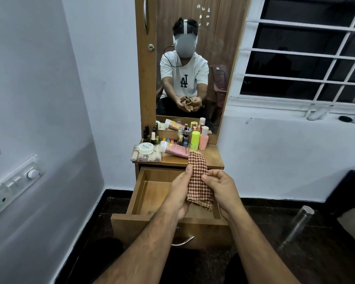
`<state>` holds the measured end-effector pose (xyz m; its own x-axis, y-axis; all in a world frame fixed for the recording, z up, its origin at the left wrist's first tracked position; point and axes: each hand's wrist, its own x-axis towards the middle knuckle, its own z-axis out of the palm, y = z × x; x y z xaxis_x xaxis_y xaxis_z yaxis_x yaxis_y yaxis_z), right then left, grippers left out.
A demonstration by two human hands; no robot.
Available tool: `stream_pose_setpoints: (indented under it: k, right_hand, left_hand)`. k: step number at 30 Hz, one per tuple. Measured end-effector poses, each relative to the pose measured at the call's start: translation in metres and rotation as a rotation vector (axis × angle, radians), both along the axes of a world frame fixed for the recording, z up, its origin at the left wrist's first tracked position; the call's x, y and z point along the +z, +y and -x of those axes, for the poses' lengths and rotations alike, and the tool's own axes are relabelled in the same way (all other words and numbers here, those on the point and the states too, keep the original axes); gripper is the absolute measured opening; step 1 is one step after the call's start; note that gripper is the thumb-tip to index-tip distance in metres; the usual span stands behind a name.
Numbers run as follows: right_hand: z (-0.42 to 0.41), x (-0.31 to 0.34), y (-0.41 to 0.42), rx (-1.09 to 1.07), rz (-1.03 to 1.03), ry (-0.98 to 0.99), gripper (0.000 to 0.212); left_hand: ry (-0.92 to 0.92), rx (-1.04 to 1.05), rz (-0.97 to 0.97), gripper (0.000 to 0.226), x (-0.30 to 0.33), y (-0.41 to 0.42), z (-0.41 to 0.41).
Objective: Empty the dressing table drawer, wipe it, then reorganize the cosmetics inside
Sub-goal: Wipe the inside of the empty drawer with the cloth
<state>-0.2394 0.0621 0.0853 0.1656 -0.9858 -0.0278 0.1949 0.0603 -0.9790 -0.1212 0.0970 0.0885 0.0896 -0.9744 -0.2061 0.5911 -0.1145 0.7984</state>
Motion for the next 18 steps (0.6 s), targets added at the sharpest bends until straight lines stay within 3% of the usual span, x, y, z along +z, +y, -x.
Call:
stream_pose_setpoints:
  k: [4,7,9,12,15,18]
  right_hand:
    - [0.001,-0.005,0.000,0.059,-0.025,-0.060,0.012]
    - [0.001,-0.014,-0.001,-0.089,0.039,0.078,0.006]
    - [0.002,-0.017,-0.003,-0.162,0.077,0.177,0.013]
    - [0.005,-0.018,-0.006,-0.048,-0.047,0.160,0.028]
    - [0.015,-0.022,-0.011,0.122,-0.169,0.105,0.024]
    - [0.023,-0.027,-0.020,0.161,-0.199,-0.034,0.032]
  left_hand:
    - [-0.025,-0.088,-0.014,0.045,-0.002,0.001,0.000]
    - [-0.047,-0.054,-0.015,0.034,-0.007,-0.002,0.004]
    - [-0.029,0.024,-0.063,0.024,-0.007,-0.005,0.009]
    - [-0.006,0.078,-0.095,0.024,-0.004,-0.012,0.013]
    - [-0.029,0.070,-0.095,0.025,-0.003,-0.021,0.013]
    - [-0.130,0.003,-0.091,0.028,-0.004,-0.031,0.012]
